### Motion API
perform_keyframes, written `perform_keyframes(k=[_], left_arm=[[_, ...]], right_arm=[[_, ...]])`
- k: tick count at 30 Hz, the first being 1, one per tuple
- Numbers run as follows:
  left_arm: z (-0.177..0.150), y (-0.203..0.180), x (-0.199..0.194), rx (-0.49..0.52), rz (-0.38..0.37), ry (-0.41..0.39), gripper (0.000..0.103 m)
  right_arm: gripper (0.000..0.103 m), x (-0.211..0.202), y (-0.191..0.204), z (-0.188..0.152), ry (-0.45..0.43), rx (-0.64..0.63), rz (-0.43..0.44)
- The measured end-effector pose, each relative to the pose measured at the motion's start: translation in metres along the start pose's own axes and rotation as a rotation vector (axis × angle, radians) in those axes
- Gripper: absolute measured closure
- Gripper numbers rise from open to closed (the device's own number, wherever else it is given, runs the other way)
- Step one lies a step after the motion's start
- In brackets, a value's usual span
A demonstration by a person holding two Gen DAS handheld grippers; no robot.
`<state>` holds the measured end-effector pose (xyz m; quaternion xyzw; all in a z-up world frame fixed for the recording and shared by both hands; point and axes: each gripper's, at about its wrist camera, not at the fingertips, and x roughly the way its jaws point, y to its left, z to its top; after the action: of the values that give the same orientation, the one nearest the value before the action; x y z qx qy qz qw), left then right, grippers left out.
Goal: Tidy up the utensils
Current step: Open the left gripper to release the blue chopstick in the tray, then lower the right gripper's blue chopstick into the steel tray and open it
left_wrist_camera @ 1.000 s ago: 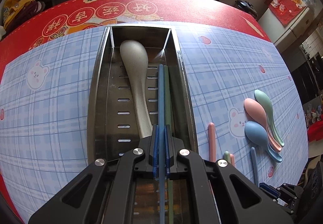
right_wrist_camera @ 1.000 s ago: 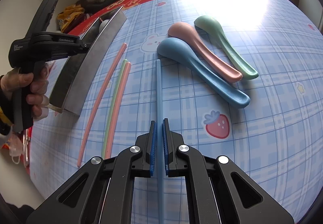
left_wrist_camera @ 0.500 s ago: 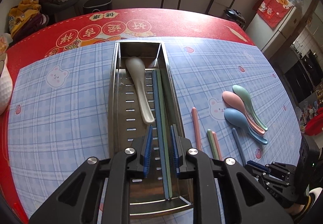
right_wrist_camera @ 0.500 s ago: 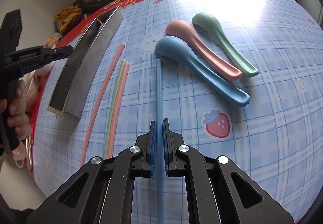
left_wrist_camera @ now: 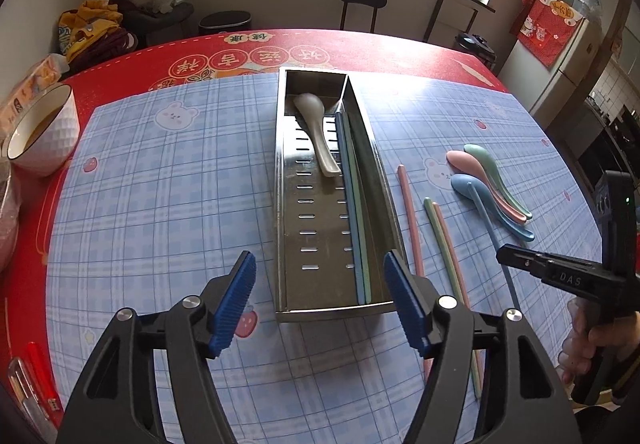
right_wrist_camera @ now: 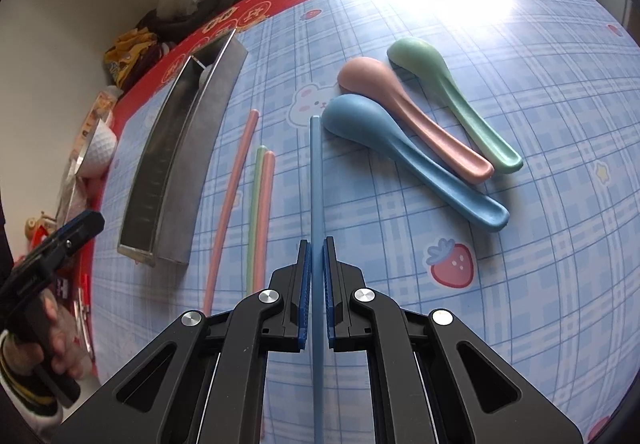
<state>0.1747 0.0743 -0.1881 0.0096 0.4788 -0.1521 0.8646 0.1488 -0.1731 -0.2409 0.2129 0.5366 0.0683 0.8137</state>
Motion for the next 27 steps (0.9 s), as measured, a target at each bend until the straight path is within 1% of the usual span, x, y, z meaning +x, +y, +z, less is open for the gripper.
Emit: perform_keyframes(k=[1, 2, 7, 8, 12, 14, 20, 27], left_arm=[[-0.002, 0.003, -0.001, -0.008, 0.003, 0.002, 0.029], [-0.002, 0.007, -0.002, -0.019, 0.008, 0.003, 0.026], [-0.006, 0.021, -0.005, -0.047, 0.000, 0.005, 0.018], [-0.005, 0.022, -0.004, -0.048, 0.009, 0.008, 0.018], [-0.002, 0.024, -0.003, -0.049, -0.008, 0.013, 0.018], [0.001, 0.024, -0.003, -0.039, -0.010, 0.003, 0.013], [0.009, 0.030, -0.005, -0.038, -0.008, -0.035, 0.007], [0.017, 0.045, -0.003, -0.054, -0.018, -0.050, 0.006]], right_arm=[[0.097, 0.000, 0.004, 0.003, -0.001, 0.003, 0.006], [0.097, 0.000, 0.008, 0.007, -0.003, 0.005, 0.012], [0.097, 0.002, 0.032, 0.024, -0.008, 0.013, 0.034], [0.097, 0.003, 0.037, 0.027, -0.011, 0.015, 0.036], [0.097, 0.006, 0.058, 0.042, -0.019, 0.030, 0.062], [0.097, 0.011, 0.069, 0.050, -0.013, 0.032, 0.068], [0.097, 0.029, 0.096, 0.073, -0.008, 0.049, 0.061], [0.097, 0.053, 0.125, 0.096, -0.013, 0.038, 0.048]])
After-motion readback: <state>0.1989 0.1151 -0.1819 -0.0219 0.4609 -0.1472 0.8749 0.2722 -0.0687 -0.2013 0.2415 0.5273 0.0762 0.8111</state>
